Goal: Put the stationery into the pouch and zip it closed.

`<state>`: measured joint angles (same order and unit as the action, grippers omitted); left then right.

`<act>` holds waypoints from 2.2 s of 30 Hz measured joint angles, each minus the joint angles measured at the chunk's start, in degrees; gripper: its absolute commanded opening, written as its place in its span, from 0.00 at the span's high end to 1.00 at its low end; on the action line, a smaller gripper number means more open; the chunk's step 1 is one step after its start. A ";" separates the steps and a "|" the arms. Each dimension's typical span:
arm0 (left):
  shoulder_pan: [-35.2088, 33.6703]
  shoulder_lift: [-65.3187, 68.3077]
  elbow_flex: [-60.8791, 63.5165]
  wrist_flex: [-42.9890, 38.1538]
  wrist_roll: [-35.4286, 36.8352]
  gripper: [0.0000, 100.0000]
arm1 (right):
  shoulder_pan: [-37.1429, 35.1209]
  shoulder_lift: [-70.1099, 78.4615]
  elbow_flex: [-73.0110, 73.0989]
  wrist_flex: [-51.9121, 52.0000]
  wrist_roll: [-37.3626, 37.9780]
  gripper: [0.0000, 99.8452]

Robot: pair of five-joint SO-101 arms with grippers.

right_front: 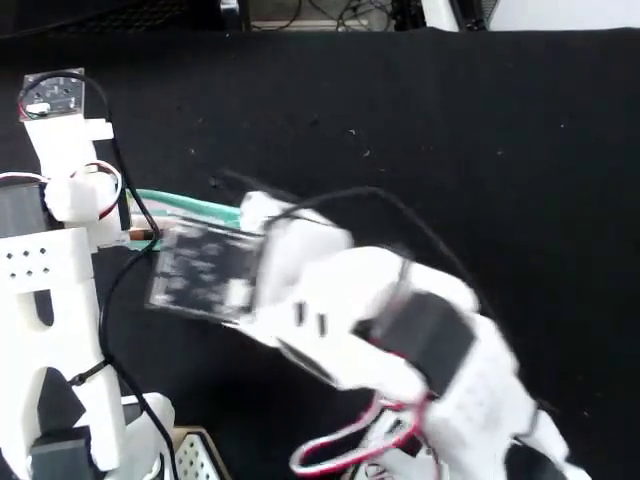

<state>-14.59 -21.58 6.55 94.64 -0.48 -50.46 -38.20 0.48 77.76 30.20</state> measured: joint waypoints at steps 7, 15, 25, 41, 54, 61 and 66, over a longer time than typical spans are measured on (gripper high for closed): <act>0.00 0.00 0.00 0.00 0.00 0.97 | 4.22 -8.70 16.79 0.62 -0.09 0.75; 0.00 0.00 0.00 0.00 0.00 0.97 | 5.63 -15.74 42.81 -16.97 -0.09 0.75; 0.00 0.00 0.00 0.00 0.00 0.97 | 13.27 -16.00 55.56 -40.18 -11.78 0.75; 0.00 0.00 0.00 0.00 0.09 0.97 | 13.63 -16.00 56.70 -45.63 -13.54 0.94; 0.00 0.00 0.00 0.00 0.09 0.97 | 13.80 -29.10 63.30 -46.51 -12.31 0.99; 0.00 0.00 0.00 0.00 0.09 0.97 | 13.63 -38.59 65.05 -45.27 -12.40 0.99; 0.00 0.00 0.00 0.00 0.09 0.97 | 13.71 -39.03 66.81 -45.27 -12.40 0.99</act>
<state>-14.59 -21.58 6.55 94.64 -0.40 -36.75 -77.23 67.30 32.48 17.80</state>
